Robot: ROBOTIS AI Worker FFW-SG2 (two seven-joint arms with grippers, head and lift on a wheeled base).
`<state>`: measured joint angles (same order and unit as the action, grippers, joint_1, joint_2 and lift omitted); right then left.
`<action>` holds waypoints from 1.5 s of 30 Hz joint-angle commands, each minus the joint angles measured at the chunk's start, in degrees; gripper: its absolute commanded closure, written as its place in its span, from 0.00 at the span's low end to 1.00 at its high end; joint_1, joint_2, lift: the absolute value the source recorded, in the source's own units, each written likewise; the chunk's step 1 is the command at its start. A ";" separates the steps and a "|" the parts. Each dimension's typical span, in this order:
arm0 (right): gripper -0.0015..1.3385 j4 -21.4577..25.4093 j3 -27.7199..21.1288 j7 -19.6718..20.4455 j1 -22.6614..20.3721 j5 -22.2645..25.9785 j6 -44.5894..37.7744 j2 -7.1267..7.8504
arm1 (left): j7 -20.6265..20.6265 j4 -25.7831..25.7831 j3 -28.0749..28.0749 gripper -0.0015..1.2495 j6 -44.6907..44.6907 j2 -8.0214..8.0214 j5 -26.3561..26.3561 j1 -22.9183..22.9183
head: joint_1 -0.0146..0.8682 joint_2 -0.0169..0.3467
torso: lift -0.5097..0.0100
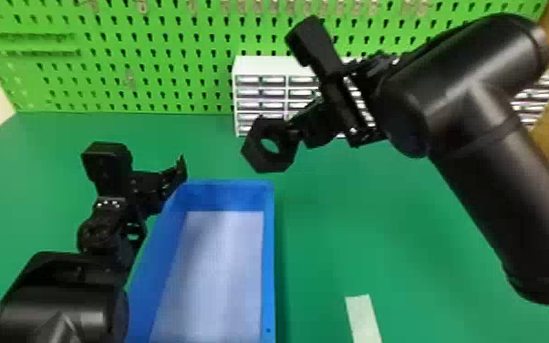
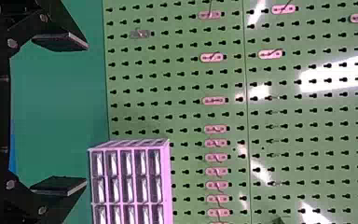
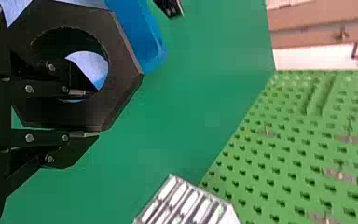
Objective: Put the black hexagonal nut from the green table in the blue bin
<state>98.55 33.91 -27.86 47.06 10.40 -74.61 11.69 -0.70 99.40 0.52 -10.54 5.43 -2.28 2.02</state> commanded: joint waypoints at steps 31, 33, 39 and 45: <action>0.79 -12.15 22.43 6.24 3.21 19.66 11.15 -0.88 | 0.00 0.00 -0.26 0.20 0.00 0.02 0.00 0.00 | 0.79 0.19 | 0.80; 0.79 -13.03 23.31 6.50 3.21 20.10 12.12 -0.88 | 0.00 0.00 -0.26 0.20 0.00 0.02 0.00 0.00 | 0.79 0.19 | 0.80; 0.79 -14.96 24.98 7.47 3.21 20.89 13.87 -0.88 | 0.00 0.00 -0.34 0.20 0.00 0.02 0.00 0.00 | 0.79 0.19 | 0.80; 0.79 -16.37 26.91 8.96 3.38 22.47 14.93 -0.88 | 0.00 0.00 -0.34 0.20 0.00 0.02 0.00 0.00 | 0.79 0.19 | 0.80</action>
<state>82.99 59.62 -19.47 50.34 31.93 -60.34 10.81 -0.70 99.40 0.22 -10.55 5.45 -2.28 2.02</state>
